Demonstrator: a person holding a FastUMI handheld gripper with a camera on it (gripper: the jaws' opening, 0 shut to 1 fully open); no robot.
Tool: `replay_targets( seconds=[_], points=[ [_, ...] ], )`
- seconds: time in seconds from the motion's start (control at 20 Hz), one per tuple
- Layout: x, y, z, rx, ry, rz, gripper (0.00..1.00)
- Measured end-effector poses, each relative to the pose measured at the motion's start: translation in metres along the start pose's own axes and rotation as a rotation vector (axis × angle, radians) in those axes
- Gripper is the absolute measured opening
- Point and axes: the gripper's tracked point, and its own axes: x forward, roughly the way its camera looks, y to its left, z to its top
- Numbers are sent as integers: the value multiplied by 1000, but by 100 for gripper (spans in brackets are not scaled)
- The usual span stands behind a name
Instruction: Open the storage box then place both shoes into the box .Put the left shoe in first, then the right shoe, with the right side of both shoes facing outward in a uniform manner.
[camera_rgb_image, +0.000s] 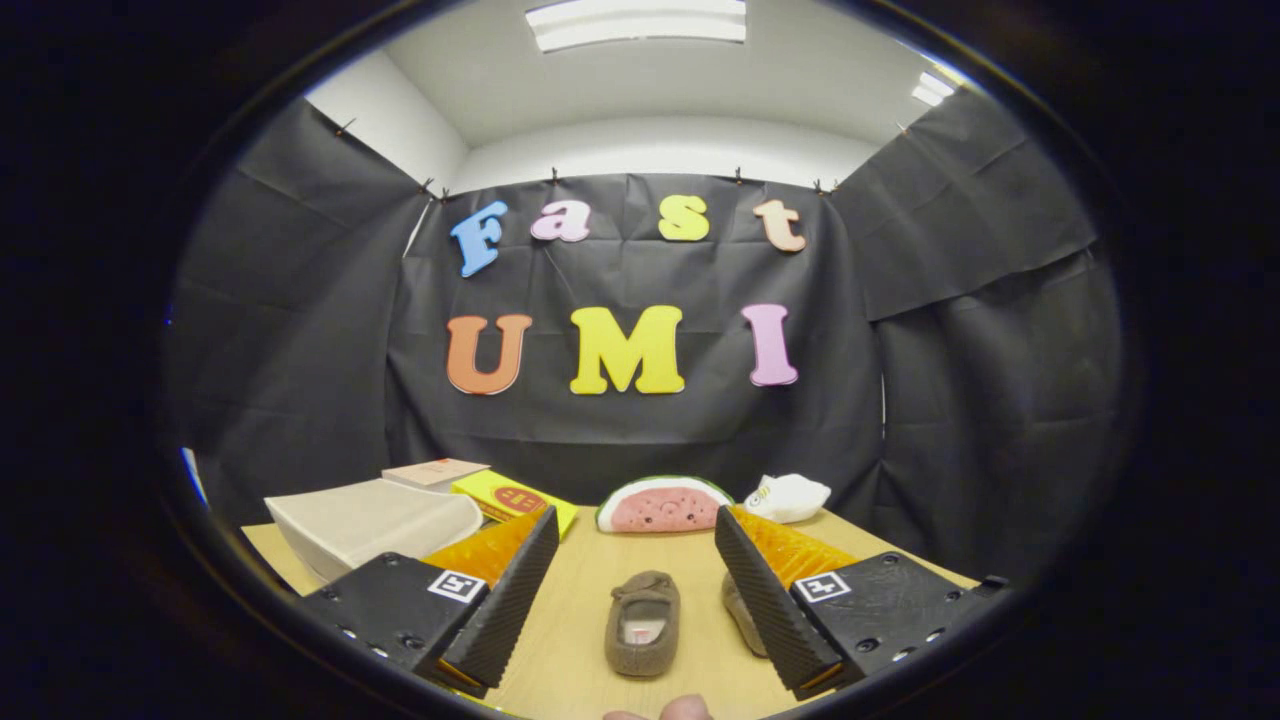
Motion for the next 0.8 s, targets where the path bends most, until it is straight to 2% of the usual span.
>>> replay_targets(
  seconds=[0.25,0.4,0.6,0.8],
  points=[
    [8,10,-2,24,-10,42,96],
    [15,29,-9,54,-21,100,95],
    [30,69,-25,174,17,213,95],
    [46,106,-46,303,130,301,95]
  ],
)
